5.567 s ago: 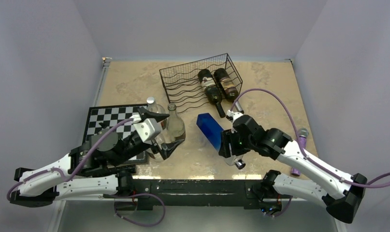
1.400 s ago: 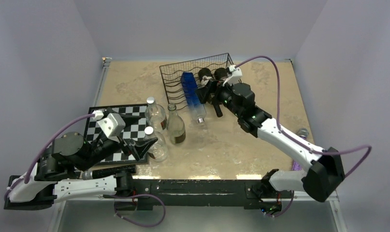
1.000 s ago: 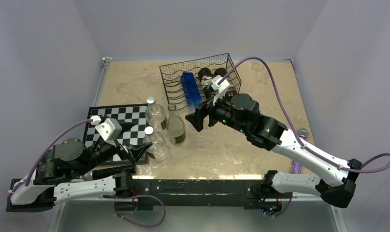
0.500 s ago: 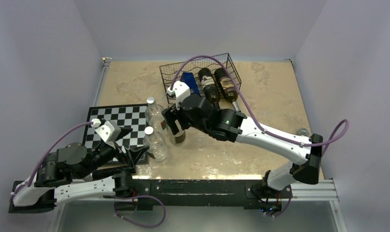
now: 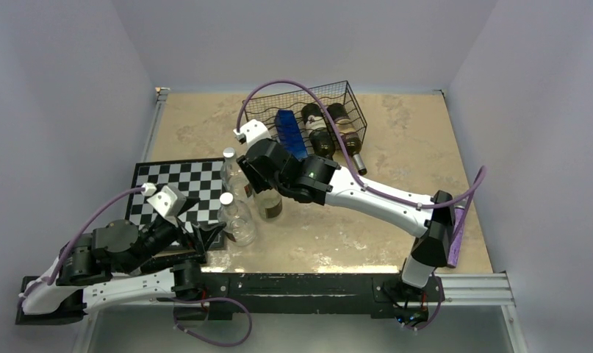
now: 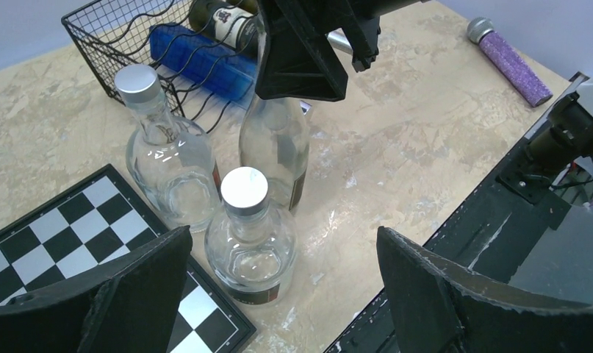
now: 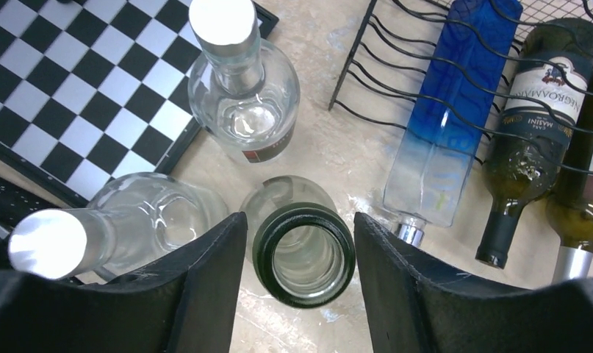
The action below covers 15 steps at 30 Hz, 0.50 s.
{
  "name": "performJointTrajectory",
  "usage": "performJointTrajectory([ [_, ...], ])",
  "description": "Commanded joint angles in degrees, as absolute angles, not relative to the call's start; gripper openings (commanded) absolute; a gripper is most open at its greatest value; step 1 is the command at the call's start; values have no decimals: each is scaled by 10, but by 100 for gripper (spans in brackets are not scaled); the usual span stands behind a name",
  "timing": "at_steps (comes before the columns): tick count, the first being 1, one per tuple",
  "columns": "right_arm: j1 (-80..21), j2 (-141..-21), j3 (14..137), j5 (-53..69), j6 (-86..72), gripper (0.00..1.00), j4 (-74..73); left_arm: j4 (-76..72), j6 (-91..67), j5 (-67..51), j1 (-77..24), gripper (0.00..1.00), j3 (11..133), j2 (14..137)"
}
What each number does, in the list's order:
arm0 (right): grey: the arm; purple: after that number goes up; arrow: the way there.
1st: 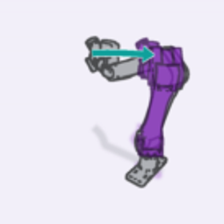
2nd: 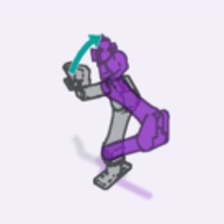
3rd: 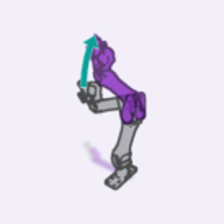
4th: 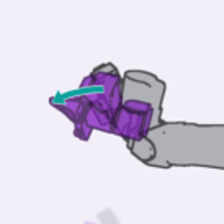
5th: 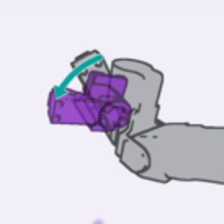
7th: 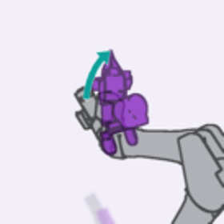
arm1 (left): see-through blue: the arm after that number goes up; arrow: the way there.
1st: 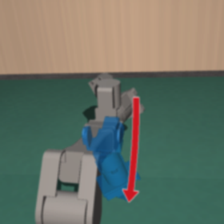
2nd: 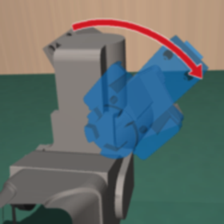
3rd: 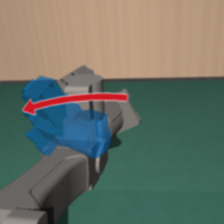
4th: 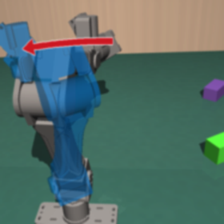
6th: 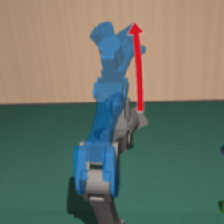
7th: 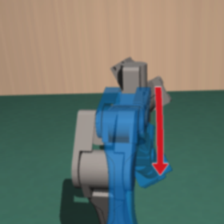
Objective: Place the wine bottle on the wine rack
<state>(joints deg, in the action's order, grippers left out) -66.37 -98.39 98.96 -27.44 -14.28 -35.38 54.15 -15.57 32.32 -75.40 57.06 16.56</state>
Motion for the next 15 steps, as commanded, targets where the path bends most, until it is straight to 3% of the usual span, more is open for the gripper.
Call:
performJointTrajectory([
  [1,-665,-990,1017,-302,-151,58,-375,514,-155,338,-753,99,545,149],
  [3,-665,-993,1019,-296,-151,57,-378,506,-155,339,-752,99,536,147],
  [6,-665,-1000,1025,-294,-151,46,-382,499,-155,341,-752,99,529,150],
  [12,-664,-998,1030,-292,-153,0,-395,506,-159,333,-752,99,527,165],
  [15,-664,-978,1016,-298,-161,0,-402,501,-162,335,-752,99,522,166],
])
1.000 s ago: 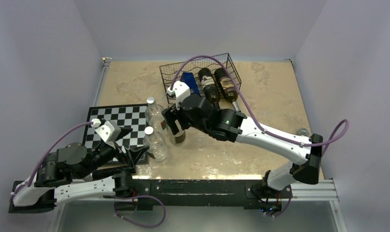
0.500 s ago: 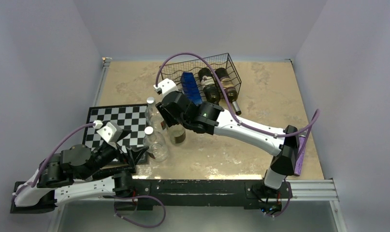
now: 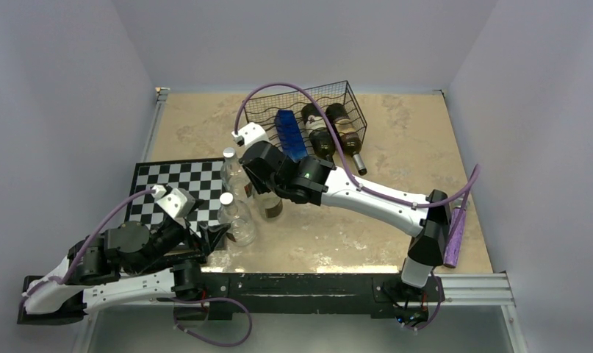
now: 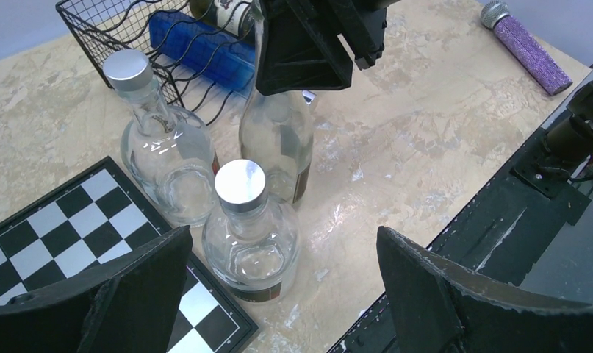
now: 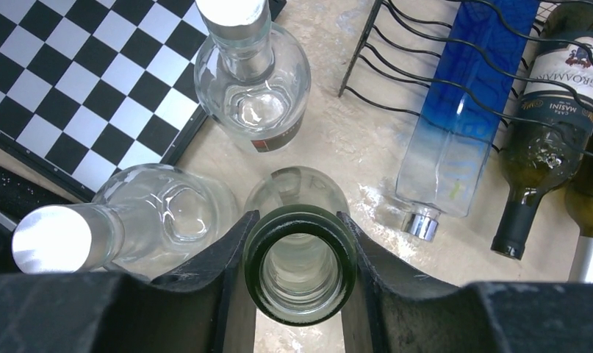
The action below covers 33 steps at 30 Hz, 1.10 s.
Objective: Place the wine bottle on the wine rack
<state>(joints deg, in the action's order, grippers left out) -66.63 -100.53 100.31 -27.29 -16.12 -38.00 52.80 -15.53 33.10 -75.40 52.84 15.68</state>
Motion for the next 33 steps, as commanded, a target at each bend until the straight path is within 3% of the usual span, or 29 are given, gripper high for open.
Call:
performJointTrajectory([
  [1,-665,-967,1008,-299,-168,0,-405,497,-164,337,-752,99,519,166],
  [7,-664,-866,960,-264,-209,0,-416,449,-173,337,-752,99,497,169],
  [18,-664,-704,906,-178,-276,0,-494,221,-129,94,-753,99,452,301],
  [25,-664,-597,892,-131,-254,0,-541,112,-102,74,-753,99,439,395],
  [33,-664,-537,895,-82,-242,0,-550,-42,-79,-53,-753,99,382,418],
])
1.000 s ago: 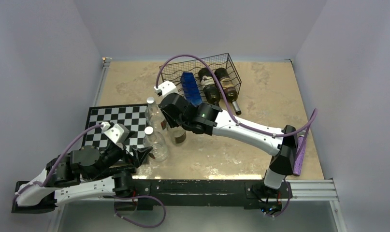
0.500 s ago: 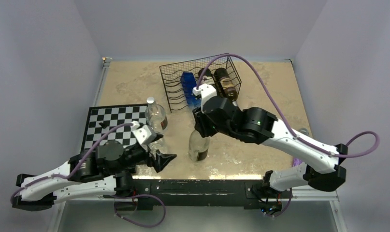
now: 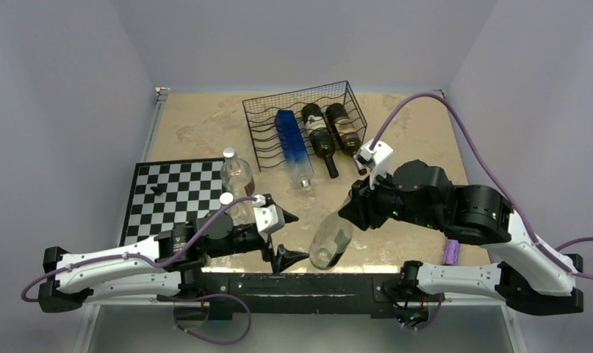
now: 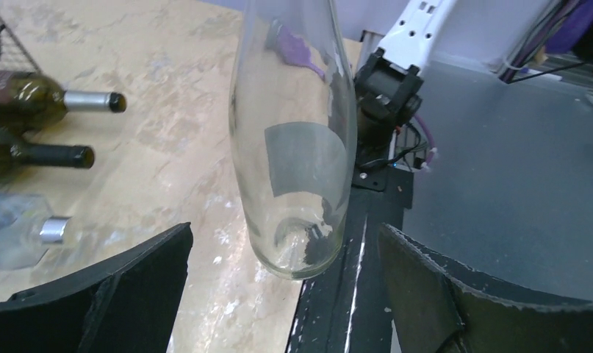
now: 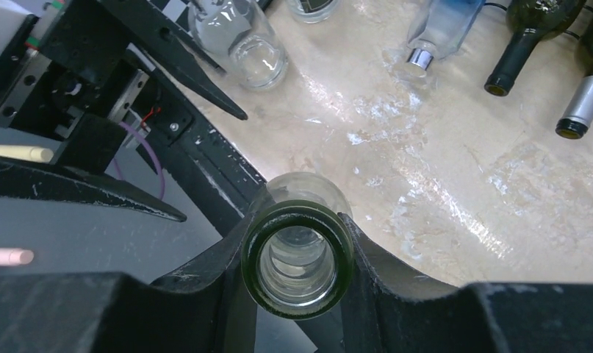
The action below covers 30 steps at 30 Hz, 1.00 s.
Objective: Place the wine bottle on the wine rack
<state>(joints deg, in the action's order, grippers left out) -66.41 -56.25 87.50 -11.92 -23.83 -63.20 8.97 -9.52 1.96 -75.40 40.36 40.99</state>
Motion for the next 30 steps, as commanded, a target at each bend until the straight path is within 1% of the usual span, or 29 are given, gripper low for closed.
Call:
performJointTrajectory([
  [1,-664,-535,897,-77,-246,0,-549,-55,-82,-60,-753,99,376,422],
  [7,-664,-535,911,-49,-269,0,-536,-124,-133,-103,-753,99,357,459],
  [11,-664,-531,914,-45,-282,0,-521,-163,-168,-110,-753,99,337,480],
  [18,-664,-515,910,-48,-318,0,-497,-224,-238,-83,-753,99,305,525],
  [30,-664,-463,851,-68,-381,0,-406,-357,-270,-66,-753,99,258,592],
])
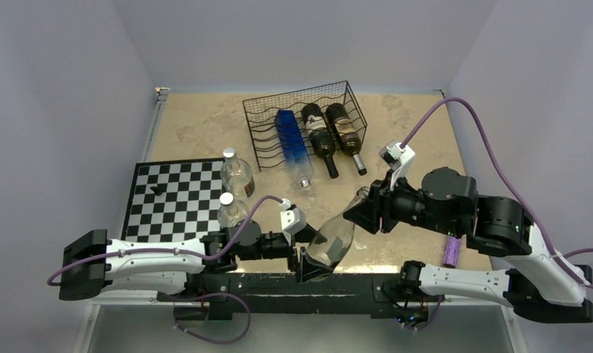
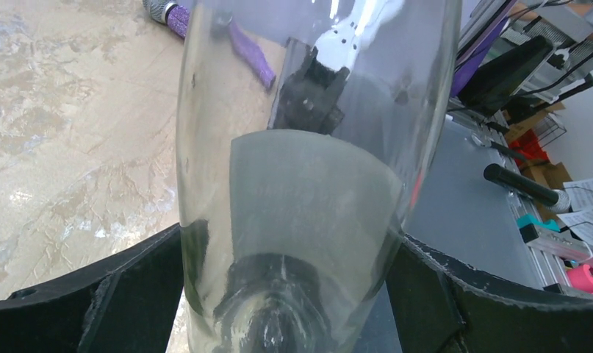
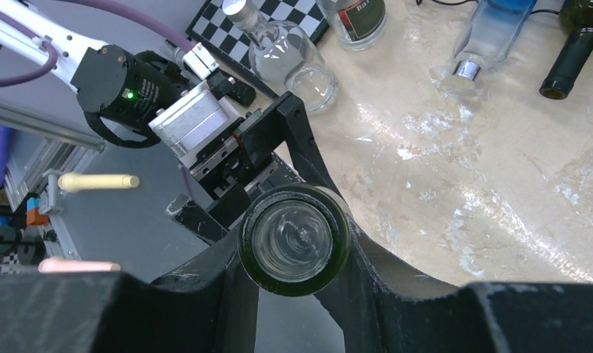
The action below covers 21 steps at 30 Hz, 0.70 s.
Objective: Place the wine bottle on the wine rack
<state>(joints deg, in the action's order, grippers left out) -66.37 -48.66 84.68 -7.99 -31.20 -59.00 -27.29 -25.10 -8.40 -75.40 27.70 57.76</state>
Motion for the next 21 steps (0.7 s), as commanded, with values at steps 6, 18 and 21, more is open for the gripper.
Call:
performJointTrajectory([
  [6,-664,-463,832,-60,-371,0,-368,-395,-267,-111,-754,99,269,639],
  [18,-665,-462,792,26,-316,0,-310,-448,-262,-141,-754,78,274,692],
  [21,-665,-451,784,24,-314,0,-314,-434,-252,-134,-754,35,282,695],
])
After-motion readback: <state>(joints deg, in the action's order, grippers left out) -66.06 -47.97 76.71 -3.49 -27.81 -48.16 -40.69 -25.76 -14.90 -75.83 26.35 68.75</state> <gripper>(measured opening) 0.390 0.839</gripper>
